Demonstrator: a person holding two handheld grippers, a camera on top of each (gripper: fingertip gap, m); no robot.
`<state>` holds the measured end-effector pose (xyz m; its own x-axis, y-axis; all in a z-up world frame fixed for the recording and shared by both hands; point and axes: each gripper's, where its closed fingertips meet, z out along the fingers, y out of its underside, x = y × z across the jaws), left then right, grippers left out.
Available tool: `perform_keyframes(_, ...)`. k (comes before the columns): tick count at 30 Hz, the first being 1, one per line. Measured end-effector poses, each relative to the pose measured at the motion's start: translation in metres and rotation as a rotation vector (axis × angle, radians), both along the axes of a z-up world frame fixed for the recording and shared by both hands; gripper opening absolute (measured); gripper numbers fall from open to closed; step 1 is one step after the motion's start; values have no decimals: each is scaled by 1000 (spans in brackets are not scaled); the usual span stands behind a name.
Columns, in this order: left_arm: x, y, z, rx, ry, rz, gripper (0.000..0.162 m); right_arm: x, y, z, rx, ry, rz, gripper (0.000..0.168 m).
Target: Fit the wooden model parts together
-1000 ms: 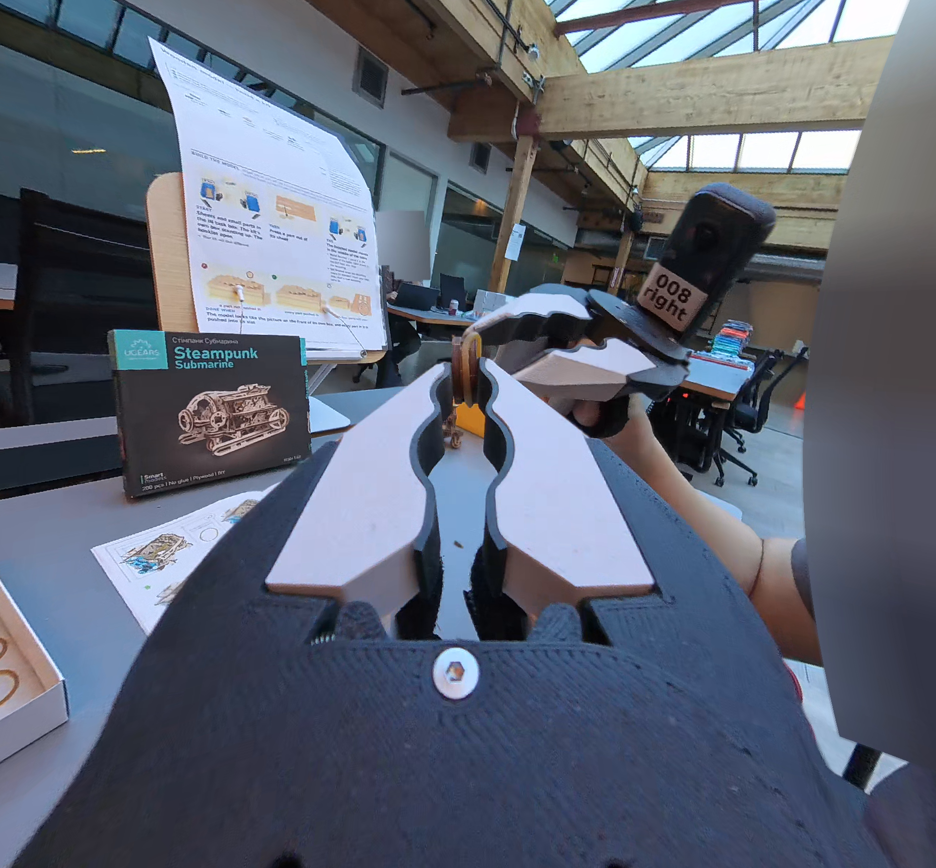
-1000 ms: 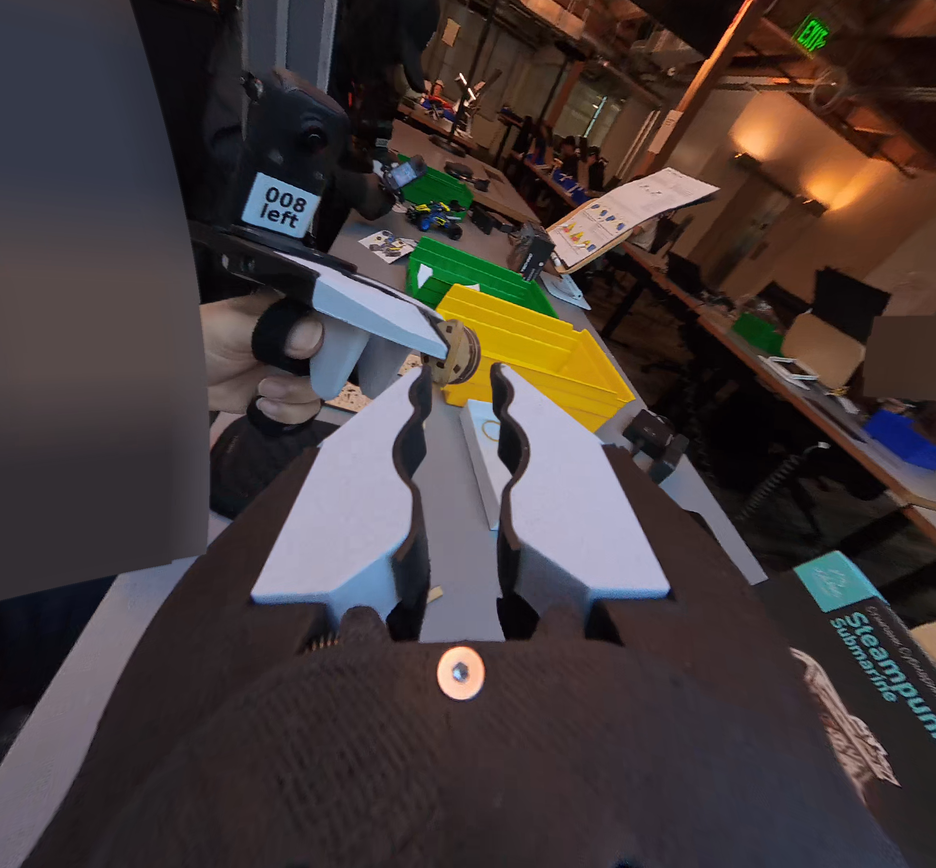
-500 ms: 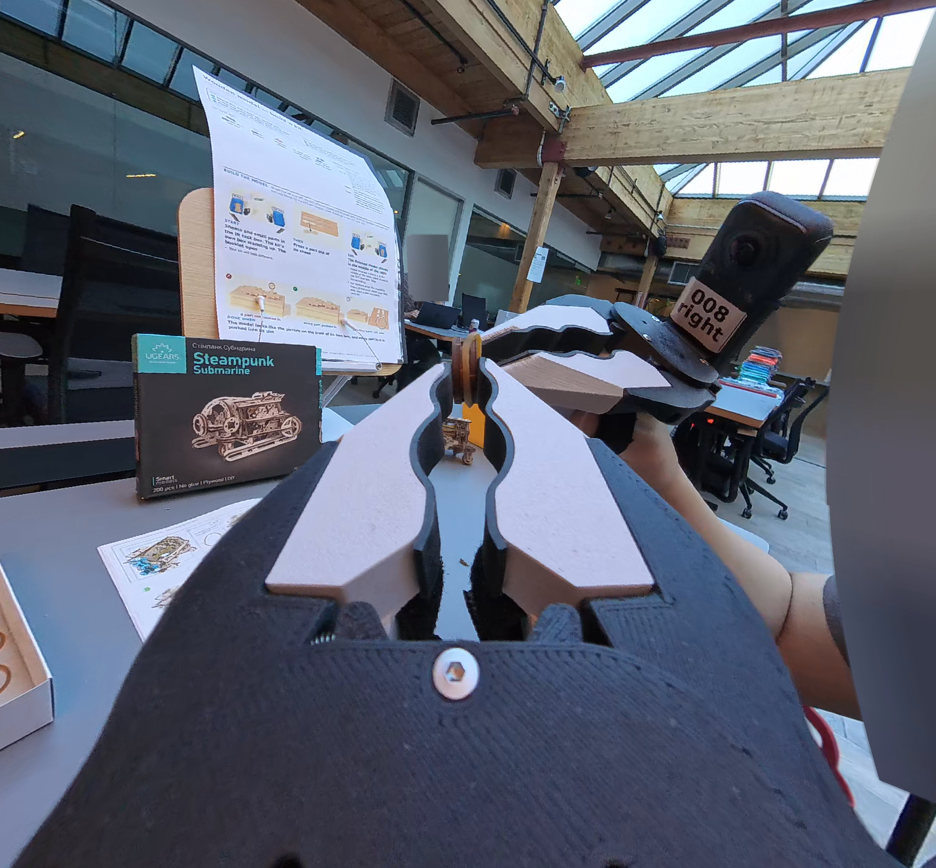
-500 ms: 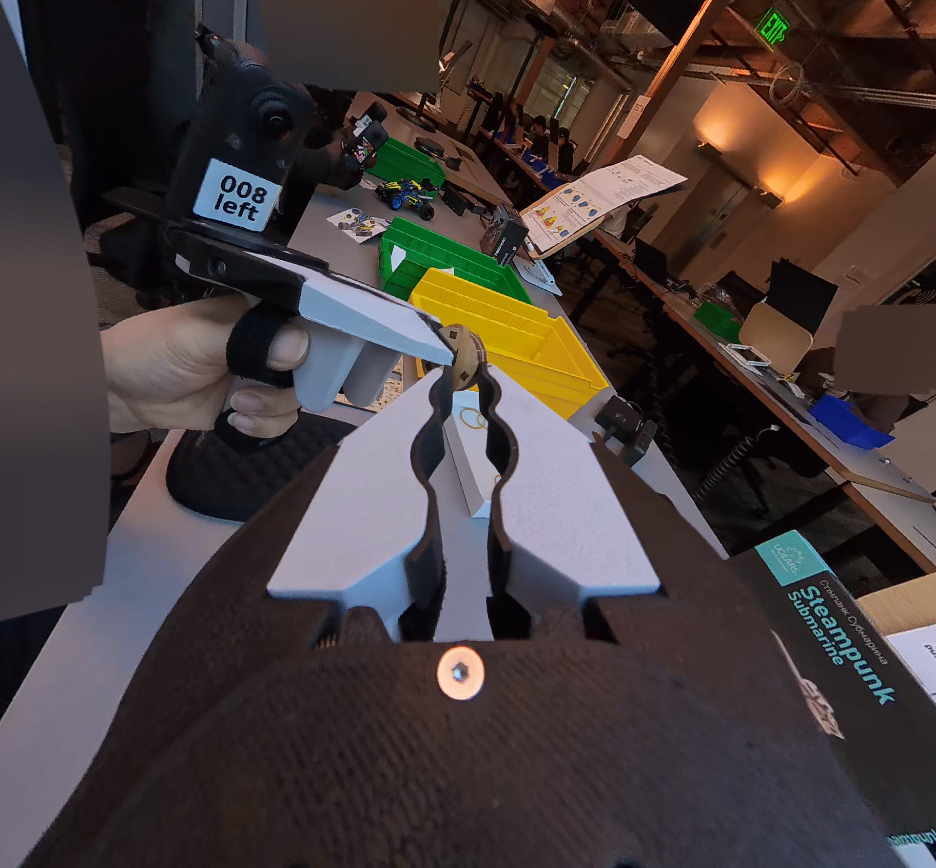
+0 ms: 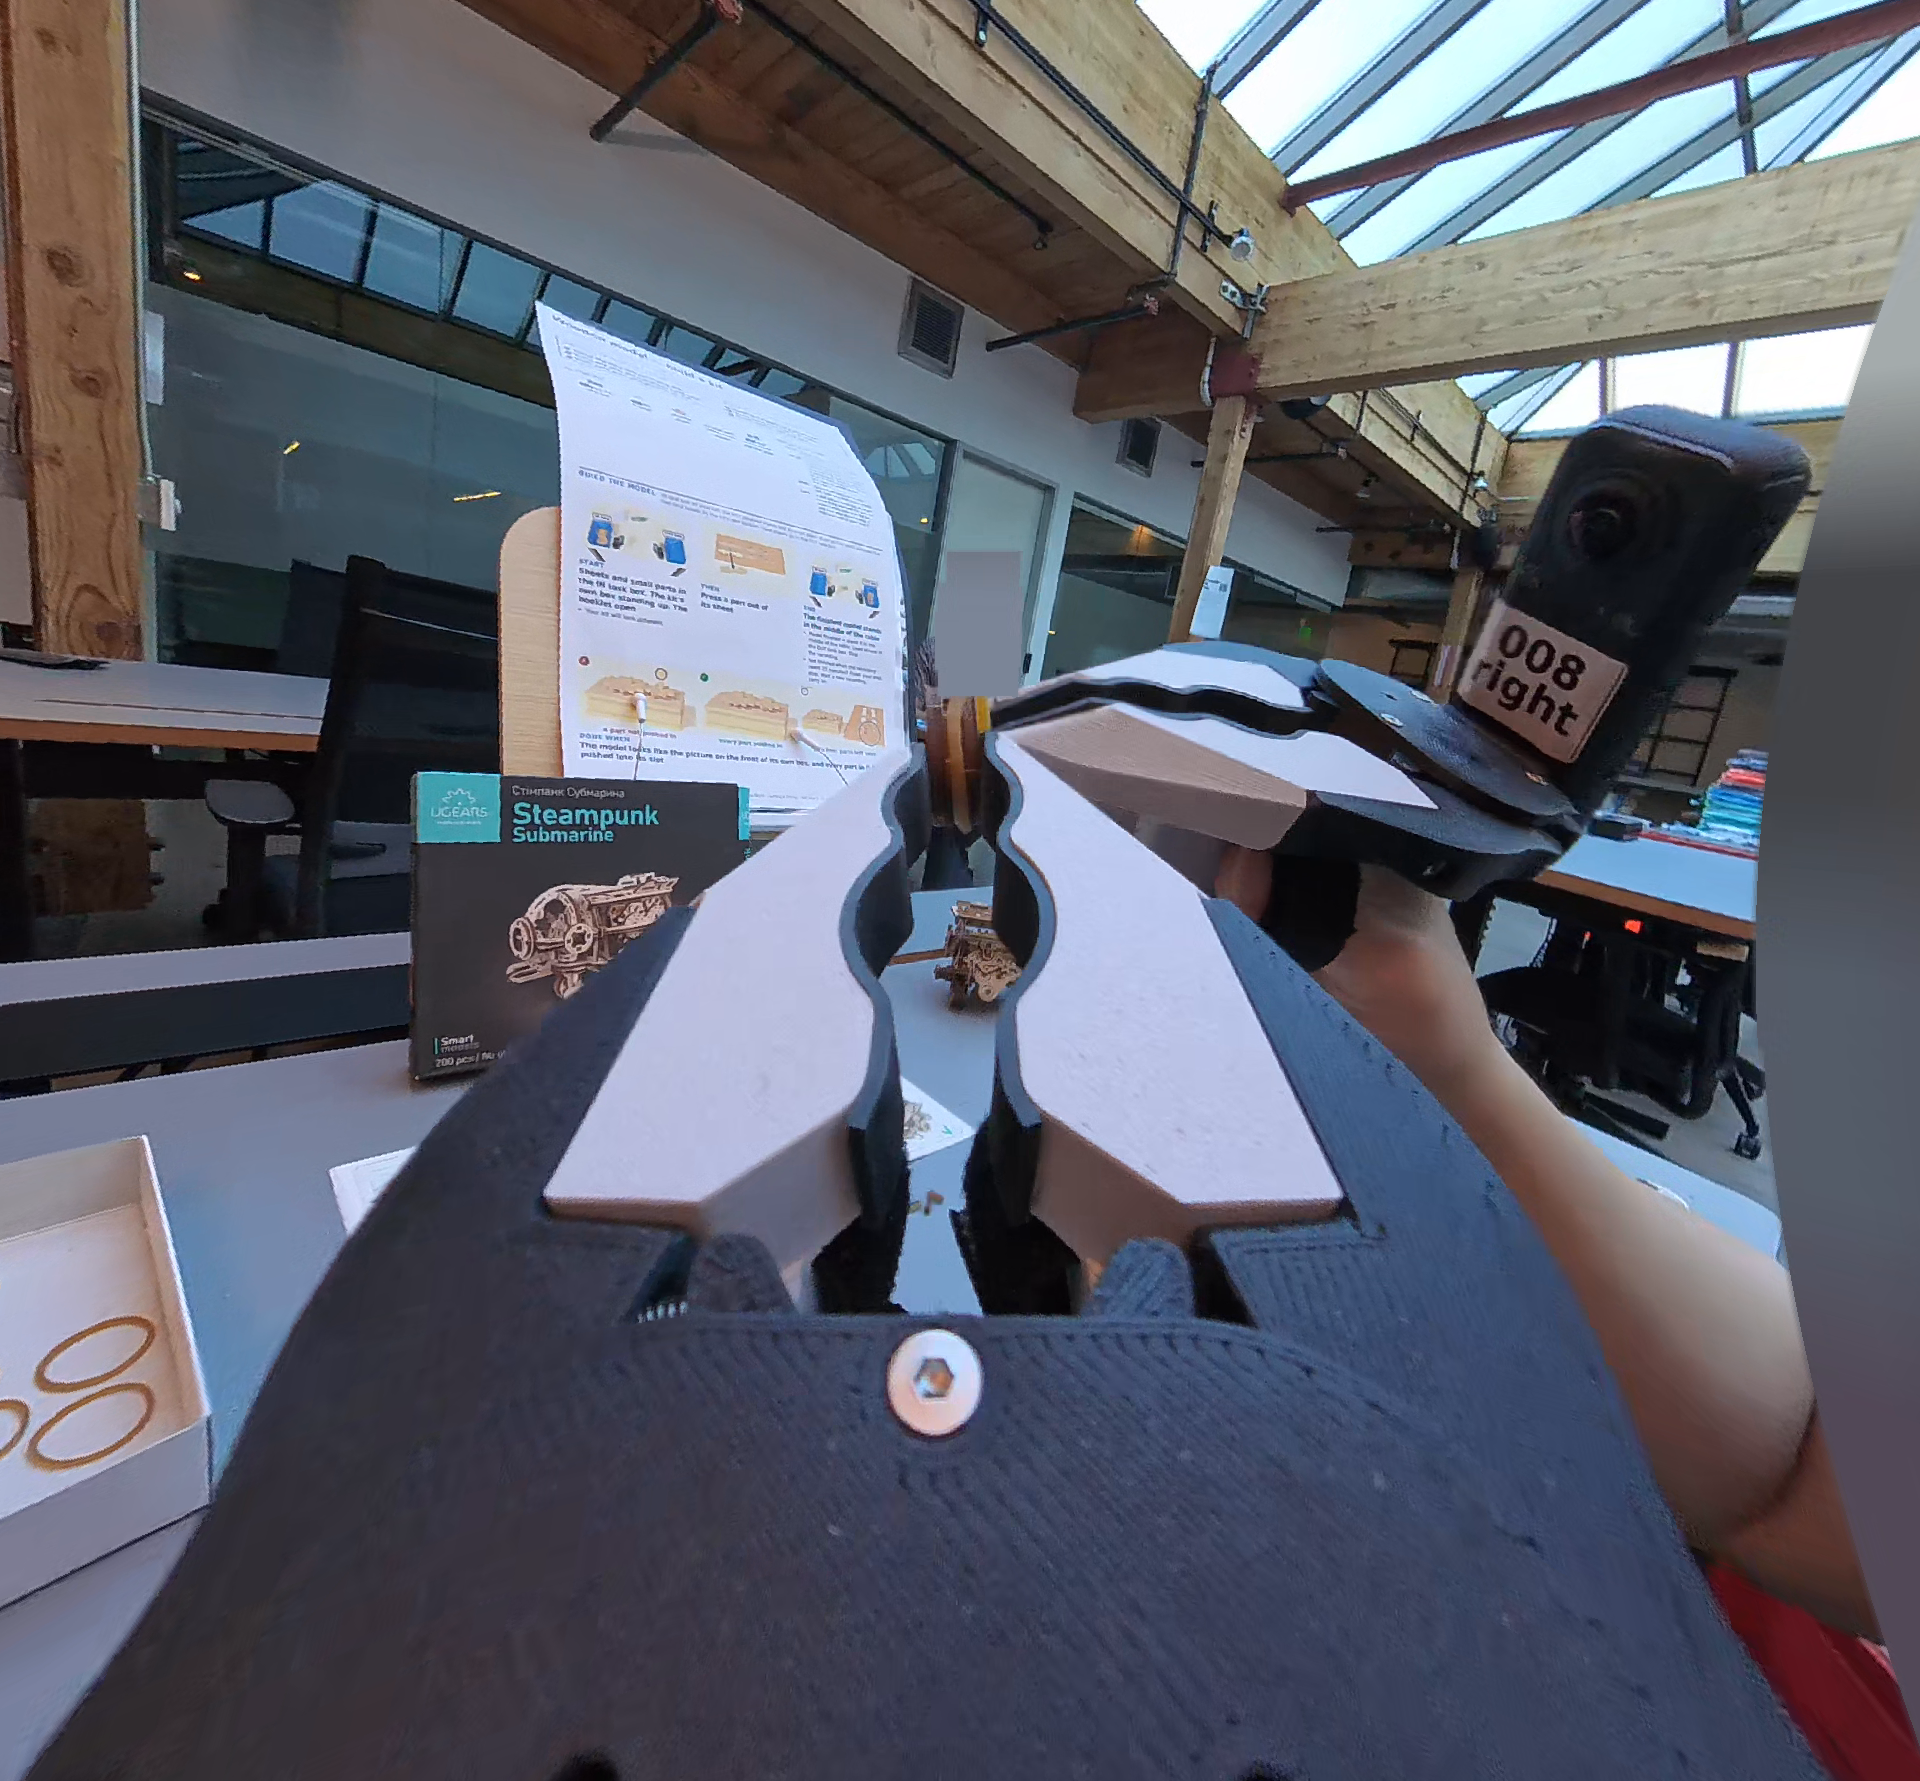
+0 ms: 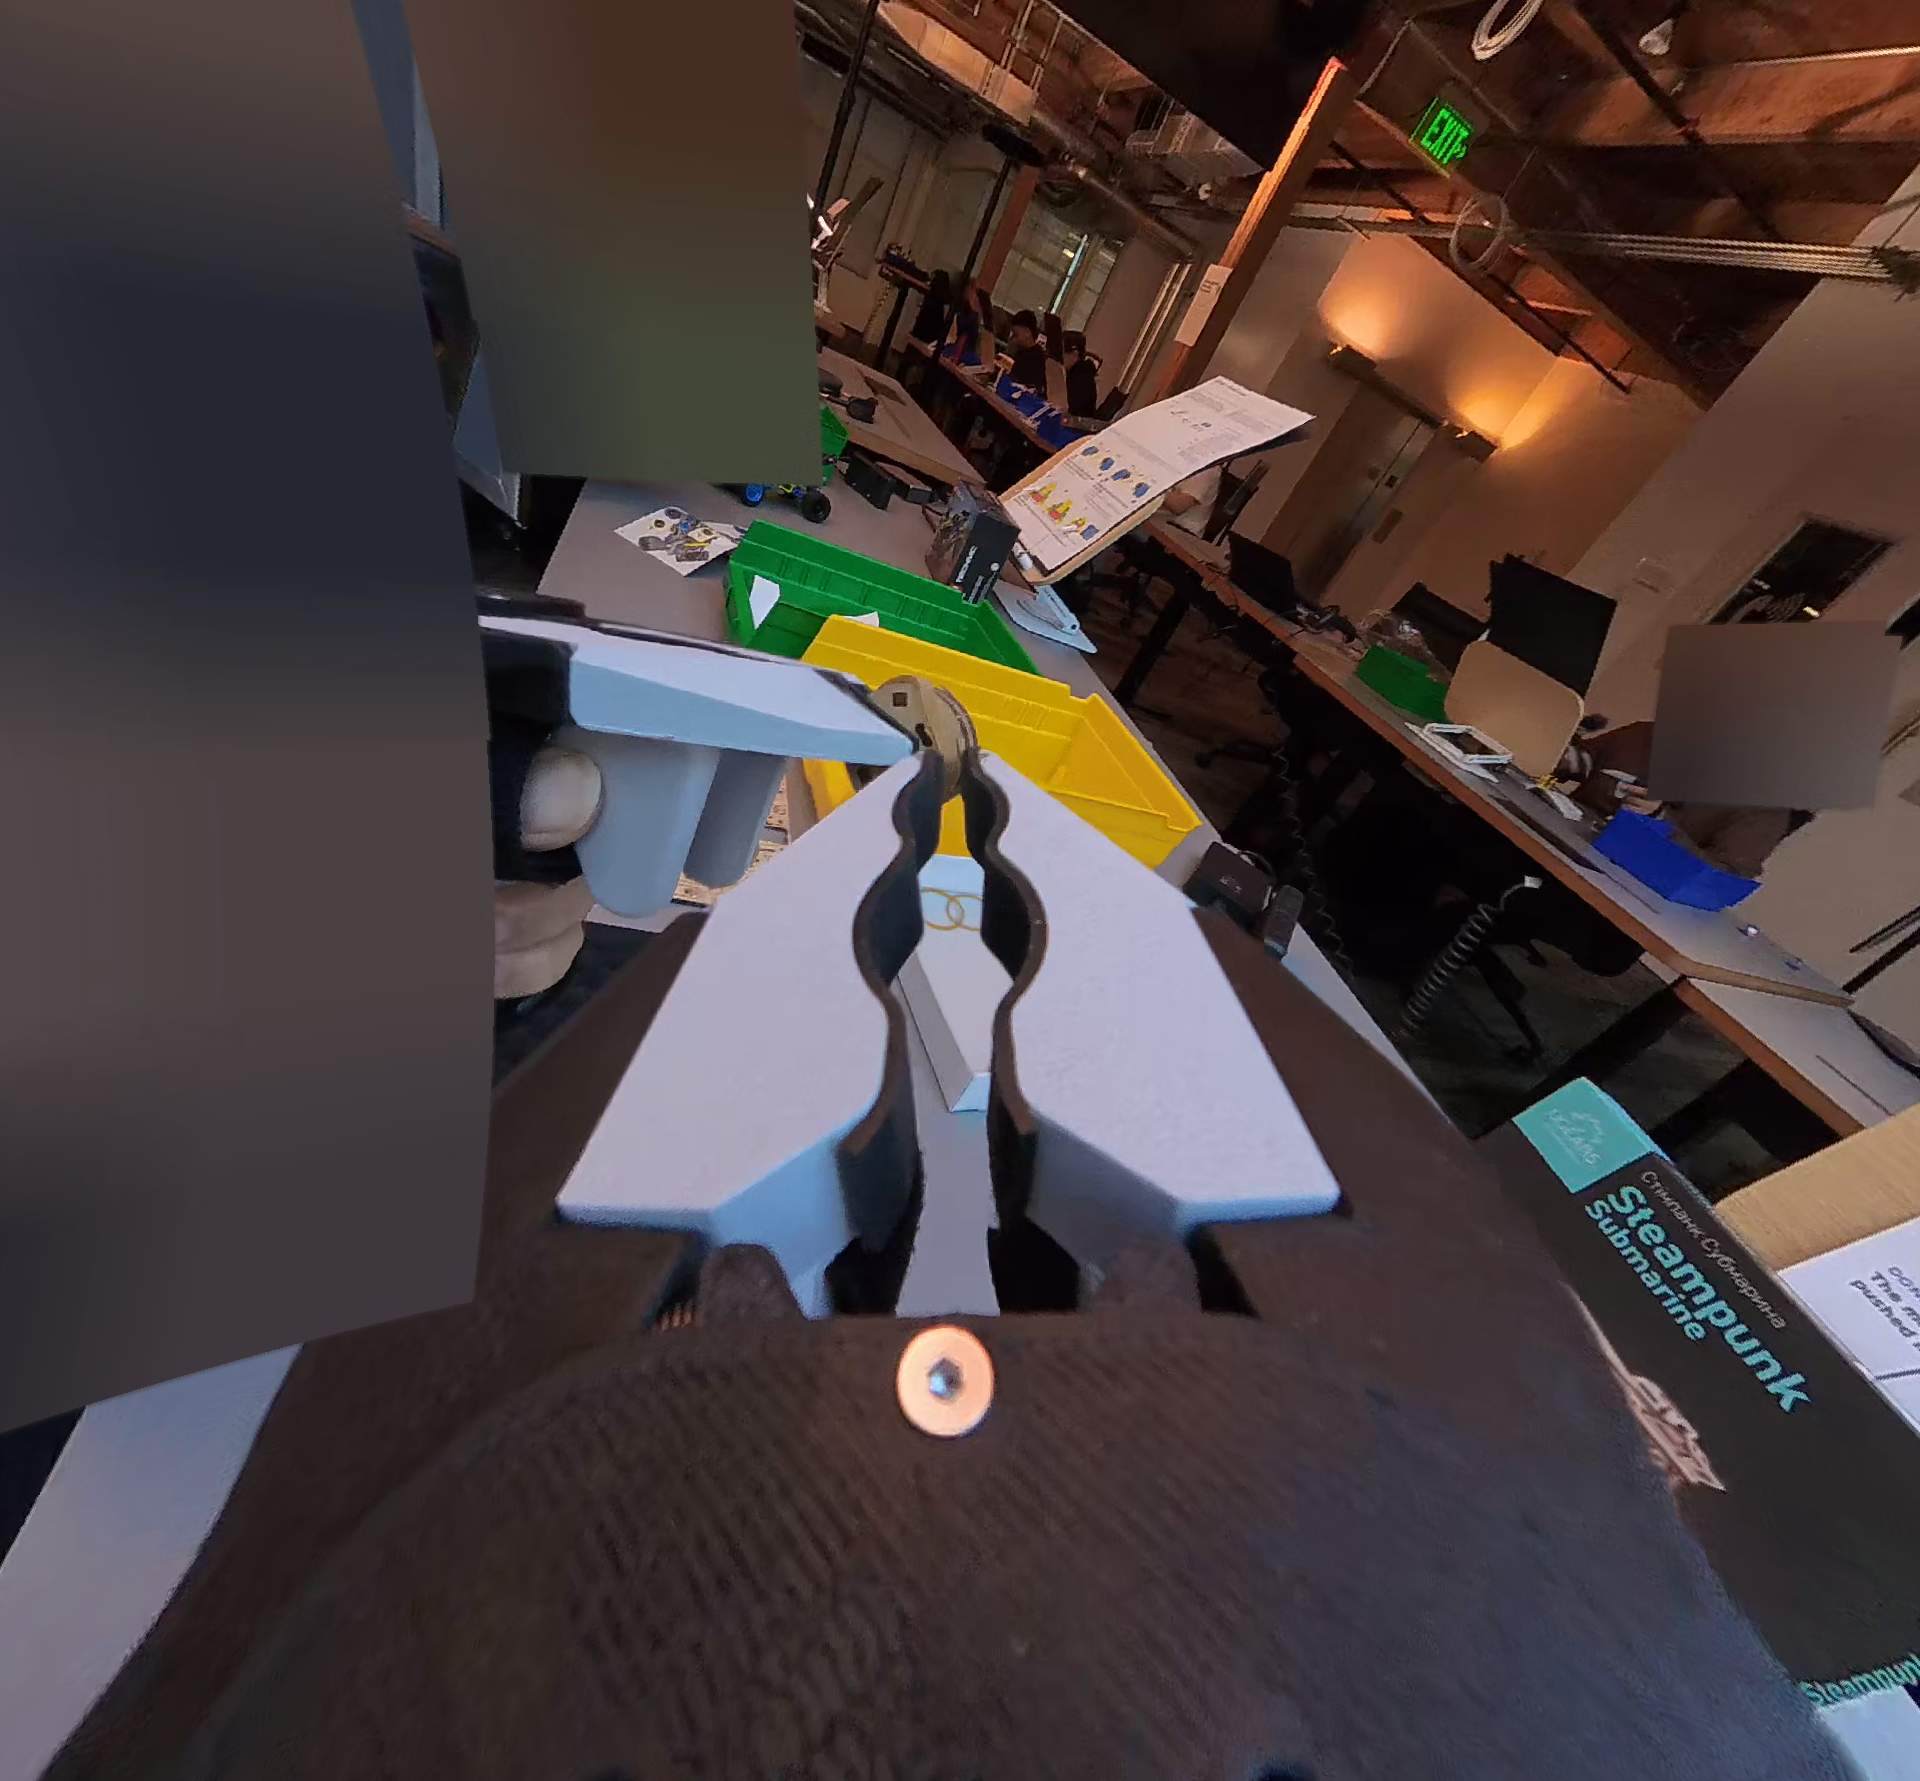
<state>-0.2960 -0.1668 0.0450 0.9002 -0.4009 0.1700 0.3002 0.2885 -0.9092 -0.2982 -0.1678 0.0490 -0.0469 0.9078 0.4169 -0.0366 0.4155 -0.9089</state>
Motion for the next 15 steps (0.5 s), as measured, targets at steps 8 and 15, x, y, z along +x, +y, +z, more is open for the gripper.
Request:
perform_keyframes(8, 2, 8, 0, 4, 3, 60, 6, 2, 8, 1, 70, 35, -77, 0)
perform_keyframes(15, 19, 10, -10, -5, 127, 49, 6, 15, 19, 21, -26, 122, -61, 0)
